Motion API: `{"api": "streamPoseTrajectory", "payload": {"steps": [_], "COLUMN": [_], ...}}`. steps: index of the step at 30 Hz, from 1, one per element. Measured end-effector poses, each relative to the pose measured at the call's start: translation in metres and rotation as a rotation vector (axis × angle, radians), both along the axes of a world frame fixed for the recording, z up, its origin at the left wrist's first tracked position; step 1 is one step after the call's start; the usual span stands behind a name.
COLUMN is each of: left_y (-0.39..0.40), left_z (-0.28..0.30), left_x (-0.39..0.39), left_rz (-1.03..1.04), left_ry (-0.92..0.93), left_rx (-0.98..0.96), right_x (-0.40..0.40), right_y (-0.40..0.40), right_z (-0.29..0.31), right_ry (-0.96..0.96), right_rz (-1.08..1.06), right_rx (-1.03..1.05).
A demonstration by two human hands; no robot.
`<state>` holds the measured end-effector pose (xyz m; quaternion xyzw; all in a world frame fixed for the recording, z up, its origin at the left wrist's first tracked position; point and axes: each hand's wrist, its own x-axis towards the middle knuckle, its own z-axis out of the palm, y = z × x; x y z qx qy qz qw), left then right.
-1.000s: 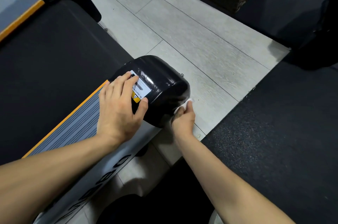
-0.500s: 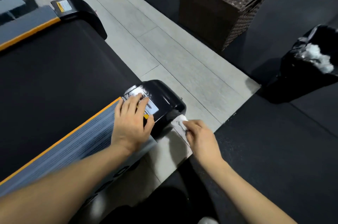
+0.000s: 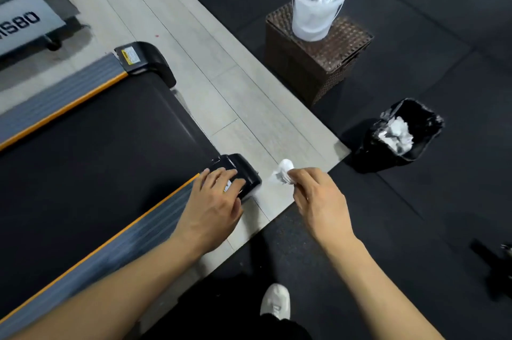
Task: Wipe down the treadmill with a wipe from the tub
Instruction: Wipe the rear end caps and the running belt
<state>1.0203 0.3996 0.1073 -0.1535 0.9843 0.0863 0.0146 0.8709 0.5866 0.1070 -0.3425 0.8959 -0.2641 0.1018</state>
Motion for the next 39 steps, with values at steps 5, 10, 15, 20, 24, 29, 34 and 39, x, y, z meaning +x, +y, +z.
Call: {"api": "streamPoseTrajectory", "payload": {"steps": [5,10,15,20,24,29,34,39], "left_y": [0.018,0.025,0.004,-0.031,-0.065,-0.105,-0.145,-0.194], "left_z": [0.149,0.267,0.349,0.396,0.418,0.446,0.462,0.465], "left_x": [-0.033,-0.06,-0.085,-0.109,-0.14,-0.18,-0.213,-0.229], "left_rz": [0.019,0.102,0.191,0.276,0.364,0.427,0.526,0.661], "left_ry": [0.041,0.075,0.198,0.276,0.308,0.321,0.344,0.316], "left_rx": [0.002,0.001,0.018,-0.028,-0.063,-0.097,-0.114,-0.127], "right_x": [-0.04,-0.071,-0.103,-0.147,-0.187,-0.24,-0.281,-0.315], "right_y": [0.014,0.01,-0.026,-0.081,-0.129,-0.193,-0.253,-0.322], "right_z": [0.137,0.244,0.316,0.373,0.405,0.437,0.455,0.457], "right_ry": [0.049,0.089,0.122,0.196,0.213,0.232,0.28,0.26], "right_rz": [-0.009,0.001,0.048,0.15,0.237,0.349,0.414,0.518], "right_rx": [-0.078,-0.167,-0.229,-0.267,-0.255,-0.242,-0.272,-0.302]}}
